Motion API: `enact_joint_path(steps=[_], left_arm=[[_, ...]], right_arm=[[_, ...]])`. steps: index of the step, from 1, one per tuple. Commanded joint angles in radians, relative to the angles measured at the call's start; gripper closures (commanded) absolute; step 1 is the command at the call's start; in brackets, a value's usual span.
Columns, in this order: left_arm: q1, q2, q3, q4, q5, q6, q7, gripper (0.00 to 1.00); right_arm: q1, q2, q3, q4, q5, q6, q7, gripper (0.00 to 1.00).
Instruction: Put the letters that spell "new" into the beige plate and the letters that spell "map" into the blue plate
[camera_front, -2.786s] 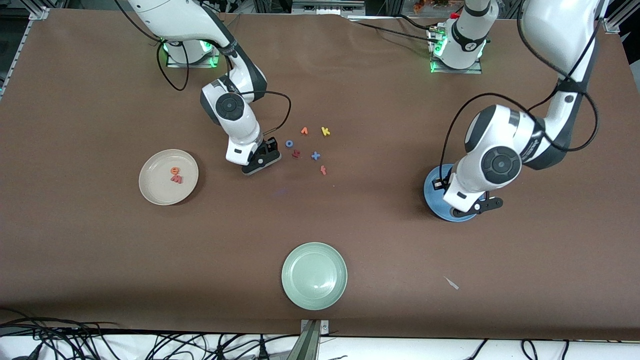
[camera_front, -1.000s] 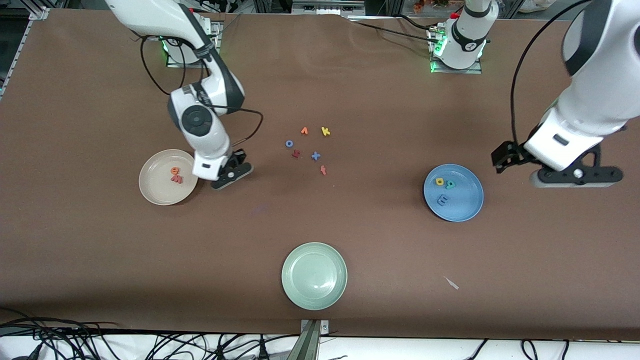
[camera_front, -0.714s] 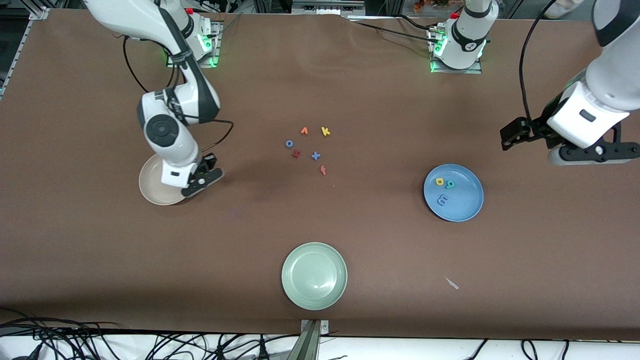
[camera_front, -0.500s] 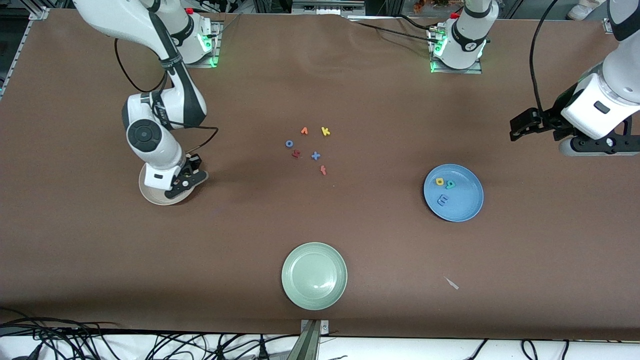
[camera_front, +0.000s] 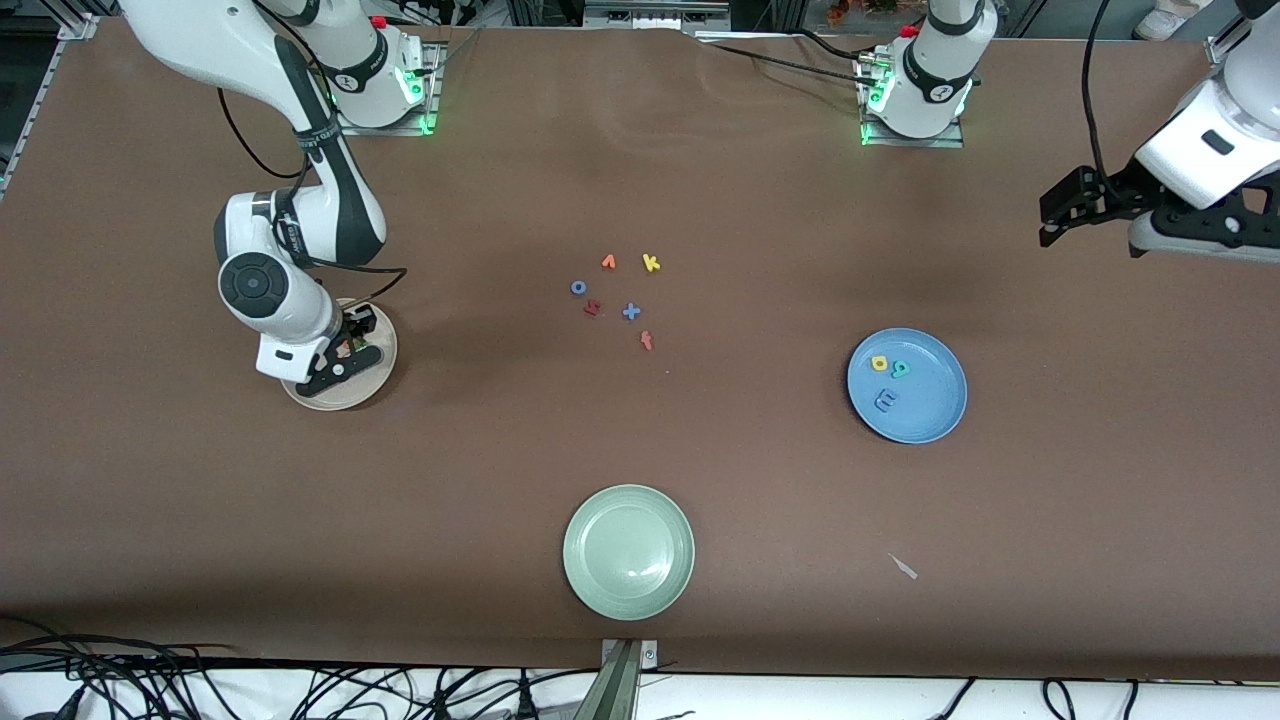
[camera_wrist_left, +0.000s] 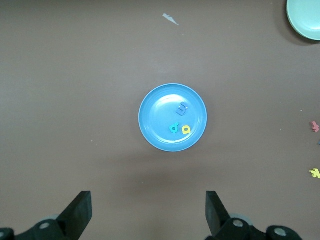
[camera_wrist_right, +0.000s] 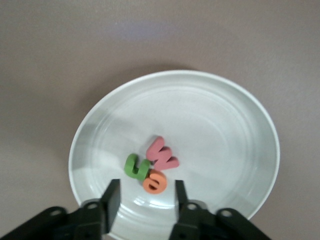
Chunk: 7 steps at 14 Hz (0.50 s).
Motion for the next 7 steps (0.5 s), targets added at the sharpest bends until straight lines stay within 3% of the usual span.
enact_joint_path(steps=[1,3,7], left_arm=[[0.018,-0.014,-0.031,-0.019,0.001,-0.015,0.007,0.0],[0.064,0.0,-0.082,0.016,0.024,-0.058,-0.037,0.0],[0.057,-0.003,-0.057,0.021,0.023,-0.063,-0.03,0.0]], right_arm=[[0.0,-0.013,0.01,0.11,0.101,-0.185,-0.003,0.0],[0.0,-0.013,0.01,0.188,0.143,-0.303,-0.002,0.0],[0.005,-0.013,0.01,0.341,0.141,-0.535,0.09,0.0]])
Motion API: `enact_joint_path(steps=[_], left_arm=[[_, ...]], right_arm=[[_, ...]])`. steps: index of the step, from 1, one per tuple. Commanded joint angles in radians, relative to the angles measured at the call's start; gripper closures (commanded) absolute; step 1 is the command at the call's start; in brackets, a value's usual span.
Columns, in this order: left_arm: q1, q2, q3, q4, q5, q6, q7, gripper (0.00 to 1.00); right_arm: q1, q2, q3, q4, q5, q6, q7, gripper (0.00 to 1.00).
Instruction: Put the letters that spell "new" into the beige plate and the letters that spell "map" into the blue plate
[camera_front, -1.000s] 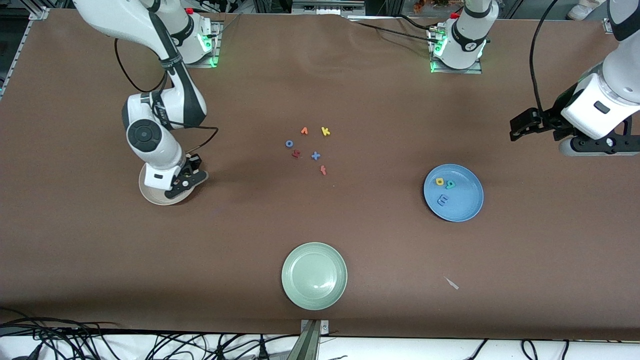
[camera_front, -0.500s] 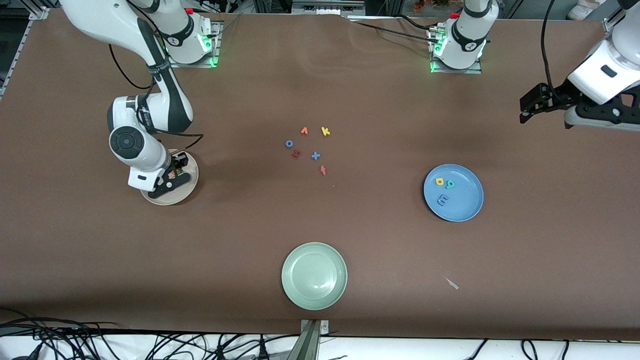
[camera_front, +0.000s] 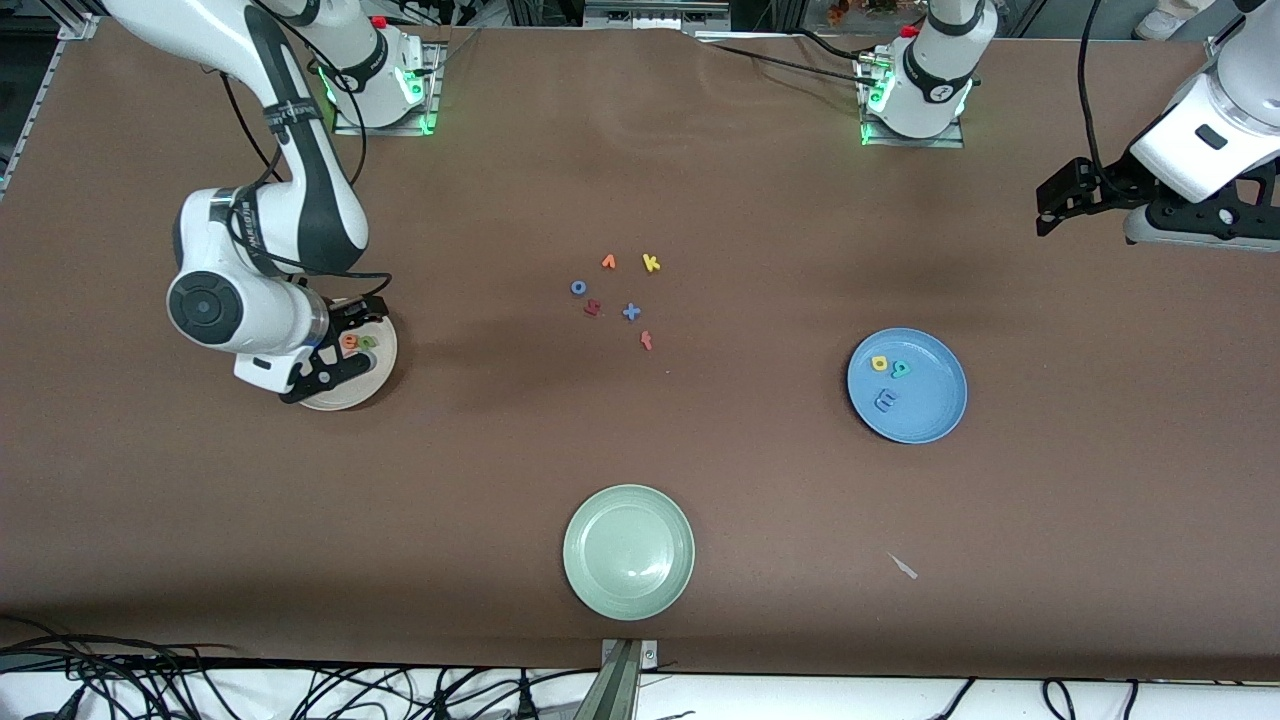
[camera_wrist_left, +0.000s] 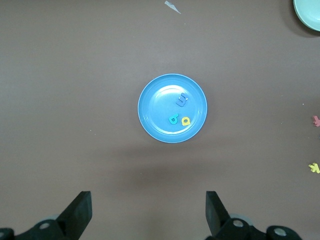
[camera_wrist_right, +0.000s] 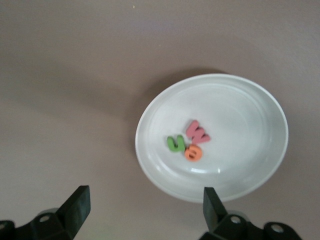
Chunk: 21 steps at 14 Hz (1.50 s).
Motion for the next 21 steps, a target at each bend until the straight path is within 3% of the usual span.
enact_joint_path(steps=[1,8,11,13,17,21], left_arm=[[0.01,-0.003,0.009,0.021,0.02,-0.034,0.0,0.0],[0.011,0.011,0.003,0.05,0.02,-0.043,0.0,0.0],[0.01,0.011,0.001,0.051,0.02,-0.043,0.0,0.0],[0.011,0.011,0.001,0.051,0.019,-0.046,0.002,0.0],[0.008,0.013,0.001,0.051,0.019,-0.046,0.0,0.0],[0.007,0.013,-0.002,0.051,0.019,-0.046,0.0,0.0]], right_arm=[[0.0,0.003,0.005,0.121,0.017,-0.184,0.066,0.0],[0.005,-0.007,-0.002,0.405,0.003,-0.594,0.157,0.0],[-0.004,-0.092,0.004,0.395,-0.023,-0.564,0.147,0.0],[-0.033,-0.181,0.011,0.308,-0.028,-0.483,0.147,0.0],[-0.213,-0.289,0.181,0.25,-0.103,-0.46,0.155,0.0],[-0.322,-0.332,0.243,0.227,-0.112,-0.385,0.193,0.0]])
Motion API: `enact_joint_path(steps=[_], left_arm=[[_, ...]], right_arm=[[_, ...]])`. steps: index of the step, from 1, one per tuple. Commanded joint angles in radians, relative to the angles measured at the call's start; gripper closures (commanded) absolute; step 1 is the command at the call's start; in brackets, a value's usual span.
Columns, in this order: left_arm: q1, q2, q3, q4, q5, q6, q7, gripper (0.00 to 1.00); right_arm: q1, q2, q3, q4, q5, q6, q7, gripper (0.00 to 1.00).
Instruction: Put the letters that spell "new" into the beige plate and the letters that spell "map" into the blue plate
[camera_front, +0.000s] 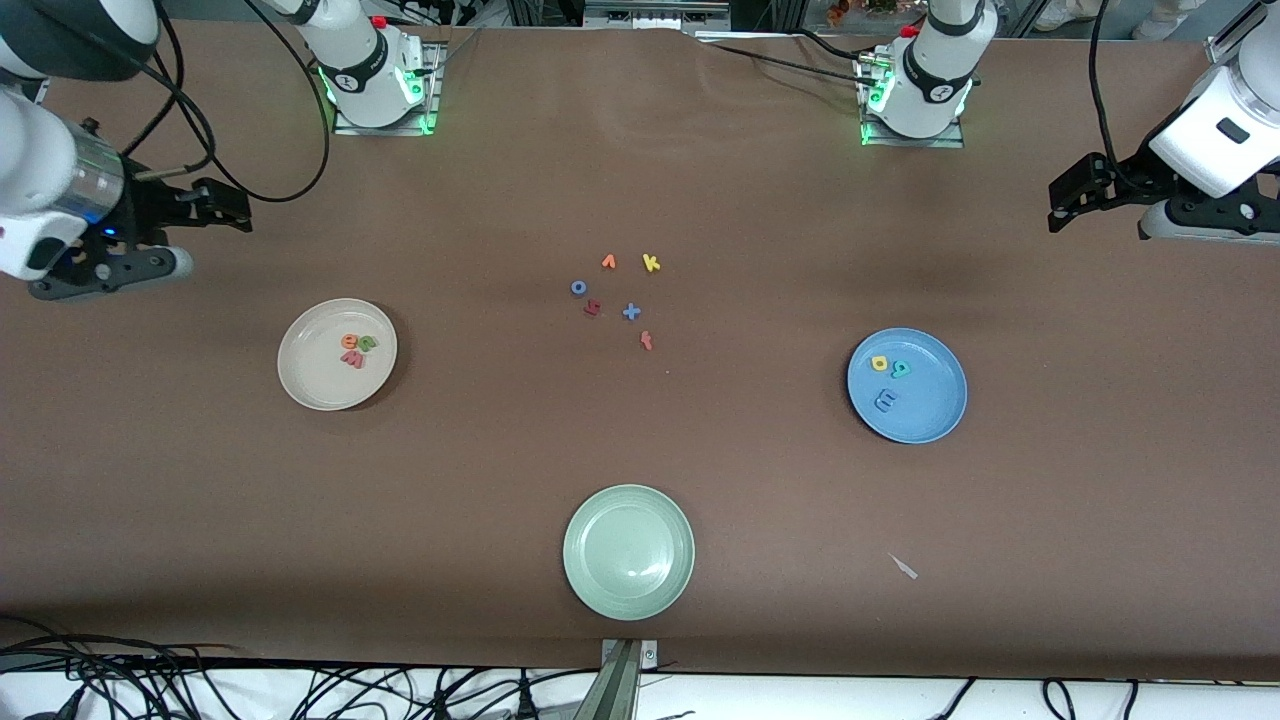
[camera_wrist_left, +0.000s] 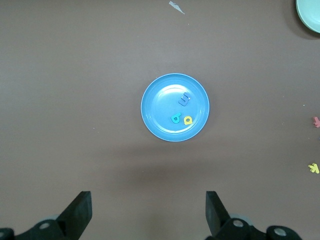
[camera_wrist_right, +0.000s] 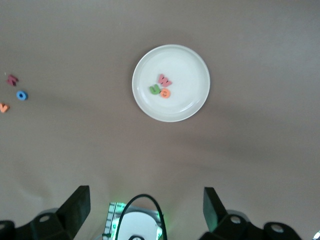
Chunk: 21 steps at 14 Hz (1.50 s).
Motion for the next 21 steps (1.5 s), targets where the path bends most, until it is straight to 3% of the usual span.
enact_joint_path(steps=[1,4,21], left_arm=[[-0.003,0.009,-0.002,0.028,0.018,-0.024,0.0,0.0],[-0.004,0.008,-0.004,0.028,0.02,-0.03,-0.001,0.0],[0.0,0.009,-0.004,0.029,0.023,-0.042,-0.001,0.0]], right_arm=[[-0.091,-0.061,0.07,-0.079,-0.015,0.092,0.051,0.0],[-0.137,-0.077,0.11,-0.094,-0.004,0.12,0.056,0.0],[-0.14,-0.048,0.11,-0.085,0.014,0.197,0.108,0.0]])
